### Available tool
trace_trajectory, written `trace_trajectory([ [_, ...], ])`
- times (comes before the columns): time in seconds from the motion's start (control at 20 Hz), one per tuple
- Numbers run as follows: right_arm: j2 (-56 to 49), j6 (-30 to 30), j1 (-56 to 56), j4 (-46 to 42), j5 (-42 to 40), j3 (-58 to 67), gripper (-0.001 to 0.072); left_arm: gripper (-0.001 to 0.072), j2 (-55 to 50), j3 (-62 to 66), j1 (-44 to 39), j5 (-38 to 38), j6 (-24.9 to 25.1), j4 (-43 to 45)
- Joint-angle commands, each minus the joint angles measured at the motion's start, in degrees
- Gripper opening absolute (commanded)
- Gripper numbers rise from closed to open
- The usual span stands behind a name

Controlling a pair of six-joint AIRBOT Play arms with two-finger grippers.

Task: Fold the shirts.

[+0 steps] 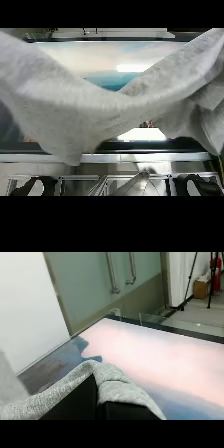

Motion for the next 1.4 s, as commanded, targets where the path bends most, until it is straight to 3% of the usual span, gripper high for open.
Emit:
trace_trajectory([
  [0.0, -11.8, 2.3, 2.6, 0.4, -0.2, 0.3, 0.0016, 0.0028, 0.2, -3.1, 2.2, 6.8, -2.0, 14.5],
  [0.1, -22.0, 2.3, 6.6, -0.5, -0.1, 0.2, 0.0016, 0.0028, -6.7, -7.7, -5.1, 11.3, 1.2, 20.8],
  [0.2, -32.8, 0.8, 10.5, -0.5, -2.1, 0.2, 0.0016, 0.0028, -16.5, -11.0, -12.3, 20.5, 4.8, 28.0],
  [0.3, -43.2, 0.7, 13.2, -0.4, -5.9, 0.2, 0.0017, 0.0028, -29.0, -10.2, -17.0, 26.2, 7.5, 30.2],
  [0.35, -48.0, -0.2, 14.2, -0.4, -8.2, 0.2, 0.0086, 0.0037, -35.6, -8.2, -18.3, 26.6, 8.4, 30.1],
  [0.4, -52.9, -2.2, 14.7, -0.3, -10.4, 0.2, 0.0457, 0.027, -42.6, -5.3, -19.3, 26.0, 8.3, 29.9],
  [0.45, -56.8, -2.9, 14.6, -0.2, -12.5, 0.3, 0.07, 0.0451, -48.4, -2.1, -19.6, 25.1, 8.3, 30.2],
  [0.5, -60.1, -2.9, 14.0, -0.2, -14.8, 0.6, 0.0699, 0.07, -53.9, 1.6, -19.4, 23.4, 8.3, 30.1],
  [0.7, -62.0, -2.9, 5.0, -0.5, -9.3, 2.2, 0.0699, 0.0711, -64.3, 13.5, -14.1, 11.0, 7.8, 30.2],
  [0.85, -58.8, -3.0, -4.9, -5.0, 2.0, 2.2, 0.0699, 0.0709, -64.4, 17.1, -8.0, -2.4, 1.1, 32.5],
  [1.0, -57.9, -1.0, -13.8, -13.9, 7.5, 2.1, 0.07, 0.0709, -61.5, 11.1, -5.6, -9.8, -6.2, 45.7],
  [1.1, -58.1, -0.3, -17.8, -19.3, 7.2, 2.1, 0.0699, 0.0708, -59.0, 2.7, -5.6, -9.3, -7.2, 52.6],
  [1.35, -61.0, -0.3, -19.8, -22.0, 9.4, 2.1, 0.0699, 0.0707, -58.1, -15.1, -8.4, -5.7, -7.6, 53.7],
])
